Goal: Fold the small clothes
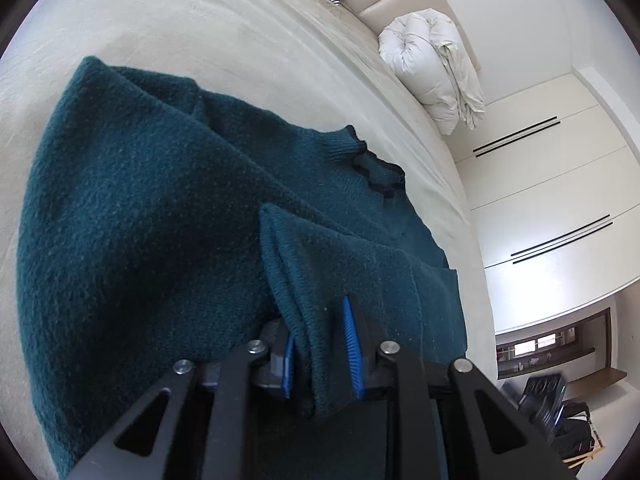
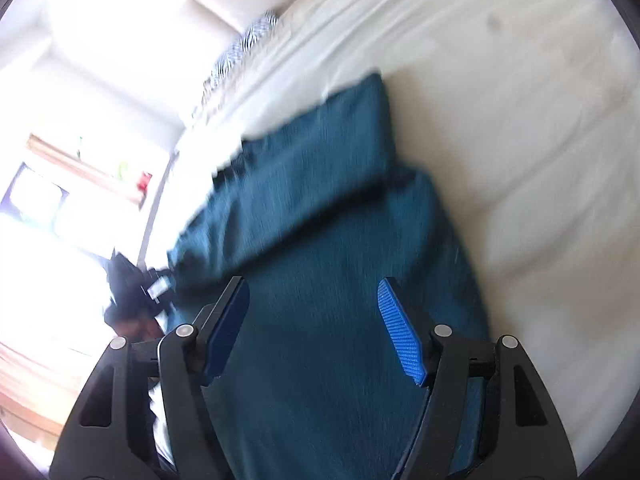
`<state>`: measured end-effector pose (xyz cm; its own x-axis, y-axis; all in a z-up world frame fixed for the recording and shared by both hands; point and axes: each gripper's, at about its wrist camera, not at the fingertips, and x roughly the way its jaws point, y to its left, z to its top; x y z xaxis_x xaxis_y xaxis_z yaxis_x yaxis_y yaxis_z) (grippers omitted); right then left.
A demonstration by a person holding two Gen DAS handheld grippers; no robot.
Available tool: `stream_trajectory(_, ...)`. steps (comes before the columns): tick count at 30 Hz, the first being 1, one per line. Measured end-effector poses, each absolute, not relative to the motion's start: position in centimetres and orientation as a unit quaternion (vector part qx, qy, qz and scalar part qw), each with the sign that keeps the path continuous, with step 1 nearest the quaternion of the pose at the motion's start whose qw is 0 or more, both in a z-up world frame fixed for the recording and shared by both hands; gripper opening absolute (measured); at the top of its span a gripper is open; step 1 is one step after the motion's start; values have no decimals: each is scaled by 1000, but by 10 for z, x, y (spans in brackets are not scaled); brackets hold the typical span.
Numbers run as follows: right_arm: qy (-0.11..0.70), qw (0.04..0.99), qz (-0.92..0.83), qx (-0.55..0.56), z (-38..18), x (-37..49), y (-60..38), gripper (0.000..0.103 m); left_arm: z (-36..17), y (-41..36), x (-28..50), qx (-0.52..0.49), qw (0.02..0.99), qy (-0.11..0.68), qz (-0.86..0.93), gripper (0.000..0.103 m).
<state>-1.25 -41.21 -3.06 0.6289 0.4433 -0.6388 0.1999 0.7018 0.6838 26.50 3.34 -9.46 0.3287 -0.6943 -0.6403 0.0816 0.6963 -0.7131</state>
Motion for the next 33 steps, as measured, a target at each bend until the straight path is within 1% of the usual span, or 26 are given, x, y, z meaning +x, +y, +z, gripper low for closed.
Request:
stream_trajectory(2,414,810,86,406,-26,6,-427,66,-97,31,265,-289,762,519,-255,24)
stream_trajectory(6,419,786,109,441,-27,53,-440,67,-98,26,263,-283,763,519,-260,24)
stream_trajectory(11,457,755,126,453,-54,111,-441,67,-98,11,265,-267,757,531,-273,24)
stream_trajectory(14,469,744,124,459,-74,129,-446,66,-99,11,266,-267,757,529,-276,24)
stream_trajectory(16,463,739,131,472,-83,135,-451,66,-102,18,266,-278,754,527,-277,18)
stream_trajectory(18,454,732,135,490,-88,142,-458,66,-106,27,268,-302,746,524,-278,16)
stream_trajectory(29,442,733,115,505,-97,207,-485,66,-106,33,270,-308,755,507,-279,15)
stream_trajectory(33,430,727,125,521,-101,213,-492,66,-109,39,270,-320,753,502,-281,14)
